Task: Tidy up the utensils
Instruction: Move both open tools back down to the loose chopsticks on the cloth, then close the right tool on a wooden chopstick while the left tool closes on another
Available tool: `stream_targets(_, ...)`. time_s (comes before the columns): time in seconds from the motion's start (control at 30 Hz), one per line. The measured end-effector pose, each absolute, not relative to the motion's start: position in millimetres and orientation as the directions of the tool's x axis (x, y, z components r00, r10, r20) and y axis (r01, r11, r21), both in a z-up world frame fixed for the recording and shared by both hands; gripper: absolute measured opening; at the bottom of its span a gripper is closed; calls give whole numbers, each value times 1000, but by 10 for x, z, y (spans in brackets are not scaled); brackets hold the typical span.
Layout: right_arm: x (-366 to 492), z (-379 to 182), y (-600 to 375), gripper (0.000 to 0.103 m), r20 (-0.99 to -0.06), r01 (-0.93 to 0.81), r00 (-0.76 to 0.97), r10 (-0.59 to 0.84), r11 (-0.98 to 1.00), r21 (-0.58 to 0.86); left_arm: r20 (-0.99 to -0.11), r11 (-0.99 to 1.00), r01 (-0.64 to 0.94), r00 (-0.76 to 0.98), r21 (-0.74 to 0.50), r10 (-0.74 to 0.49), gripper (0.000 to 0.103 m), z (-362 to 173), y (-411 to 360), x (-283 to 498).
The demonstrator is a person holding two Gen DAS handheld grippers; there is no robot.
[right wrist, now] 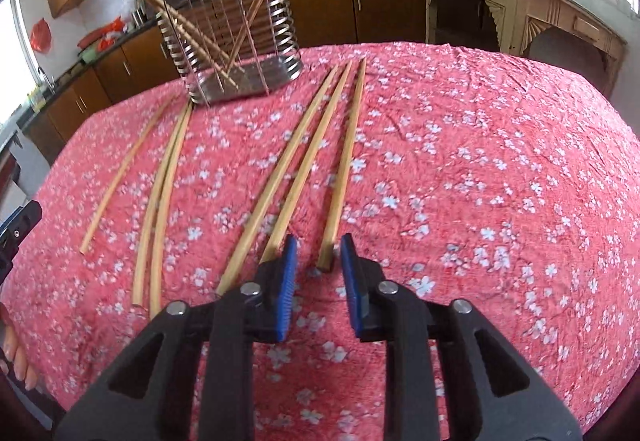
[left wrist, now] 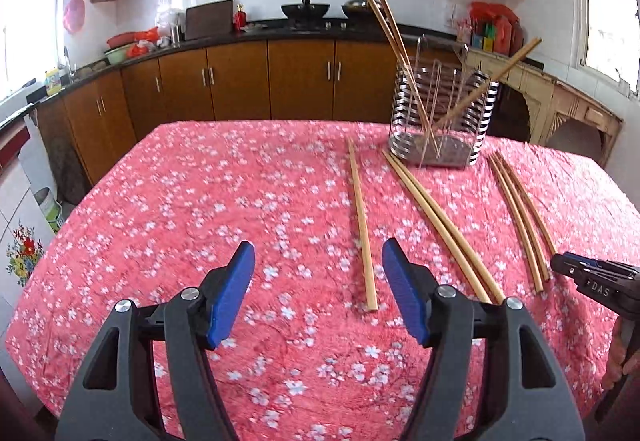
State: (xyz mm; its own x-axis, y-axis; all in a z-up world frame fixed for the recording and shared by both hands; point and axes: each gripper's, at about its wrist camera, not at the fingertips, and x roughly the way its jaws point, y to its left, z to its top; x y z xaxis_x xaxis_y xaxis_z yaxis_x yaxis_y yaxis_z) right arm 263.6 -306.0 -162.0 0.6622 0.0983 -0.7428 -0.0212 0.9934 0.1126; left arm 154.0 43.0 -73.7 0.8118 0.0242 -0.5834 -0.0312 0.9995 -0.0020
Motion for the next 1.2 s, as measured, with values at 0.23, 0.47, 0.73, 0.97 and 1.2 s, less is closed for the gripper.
stream_targets(0.23, 2828, -1628, -3187, 8, -753, 43, 656, 44, 994, 96, -613, 1000, -11, 790, 5, 12, 66, -784, 312, 1627)
stream_targets(0.47, 3066, -1628, -3836, 8, -764, 237, 642, -66, 965, 116, -653, 1000, 18, 757, 17, -3, 66, -889, 183, 1708)
stream_targets(0.73, 3091, -1654, -4106, 8, -762, 281, 642, -82, 950, 134, -741, 999, 1, 670, 51, 37, 36, -1056, 82, 1897)
stream_targets(0.97, 3104, -1629, -4076, 8, -766, 260, 639, -67, 956, 133, -786, 997, -34, 614, 65, 72, 7, -1121, 179, 2158)
stream_targets(1.2, 3133, -1640, -4053, 8, -752, 250, 651, -103, 965, 85, -770, 999, -47, 636, 26, 50, 7, -1164, 514, 2364)
